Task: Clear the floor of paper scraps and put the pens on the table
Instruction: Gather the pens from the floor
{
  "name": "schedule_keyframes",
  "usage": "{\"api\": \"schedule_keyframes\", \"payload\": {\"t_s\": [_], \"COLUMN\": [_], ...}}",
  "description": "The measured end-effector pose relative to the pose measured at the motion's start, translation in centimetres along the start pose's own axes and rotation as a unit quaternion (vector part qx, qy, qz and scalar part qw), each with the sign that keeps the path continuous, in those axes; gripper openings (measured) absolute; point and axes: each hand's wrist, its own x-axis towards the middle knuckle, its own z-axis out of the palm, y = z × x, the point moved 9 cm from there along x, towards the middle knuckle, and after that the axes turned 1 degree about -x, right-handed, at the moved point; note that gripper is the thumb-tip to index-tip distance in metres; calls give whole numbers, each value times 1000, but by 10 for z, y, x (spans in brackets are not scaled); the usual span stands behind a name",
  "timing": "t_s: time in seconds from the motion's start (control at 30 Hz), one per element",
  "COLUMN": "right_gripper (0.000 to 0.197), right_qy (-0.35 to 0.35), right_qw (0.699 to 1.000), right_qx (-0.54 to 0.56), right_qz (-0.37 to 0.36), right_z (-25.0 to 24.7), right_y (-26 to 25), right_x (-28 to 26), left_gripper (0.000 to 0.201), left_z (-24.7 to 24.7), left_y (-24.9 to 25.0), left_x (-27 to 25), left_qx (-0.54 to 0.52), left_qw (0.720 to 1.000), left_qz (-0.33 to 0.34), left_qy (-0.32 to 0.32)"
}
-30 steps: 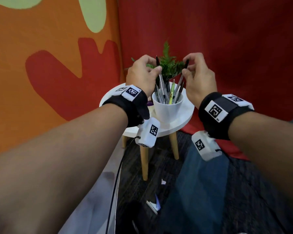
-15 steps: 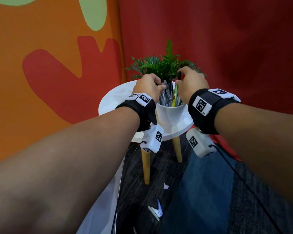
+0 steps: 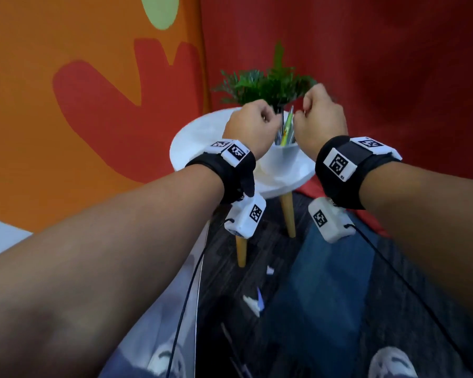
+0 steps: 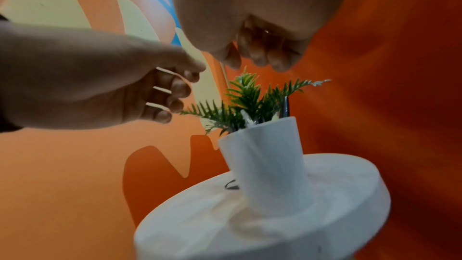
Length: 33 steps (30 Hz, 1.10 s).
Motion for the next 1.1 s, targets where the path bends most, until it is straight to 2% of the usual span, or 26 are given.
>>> {"api": "schedule_keyframes", "payload": {"t_s": [0.13, 0.23, 0.33, 0.43, 0.57, 0.73, 0.9, 1.03, 1.1], "right_gripper": [23, 18, 21, 20, 15, 23, 12, 22, 23], "right_qy": [-26, -58, -110, -190, -305, -439, -511, -558, -578], "right_qw": [998, 995, 988, 971, 929, 851, 787, 739, 722], "right_qx": [33, 37, 24, 6, -16, -47, -77, -104, -122], "right_qz": [35, 79, 104, 143, 212, 285, 338, 363, 360], "right_z": [20, 45, 81, 125, 188, 245, 276, 292, 297], "right_y": [7, 31, 60, 92, 143, 200, 239, 258, 265], "right_x": [-62, -106, -148, -195, -260, -339, -397, -442, -460], "left_gripper": [27, 20, 23, 26, 29, 34, 28, 24, 21], "left_z": [16, 34, 59, 83, 117, 153, 174, 186, 189], "left_y": [-16, -49, -95, -146, -214, -289, -341, -369, -381], "left_x": [-57, -96, -135, -174, -227, -287, -334, -372, -394], "left_qx": [-2, 19, 39, 61, 84, 110, 128, 150, 156], "left_qw": [999, 997, 991, 979, 954, 913, 872, 845, 822], "left_qz": [-30, -61, -98, -150, -205, -280, -326, -343, -373], "left_qy": [-16, -41, -84, -124, -201, -275, -342, -381, -400]}}
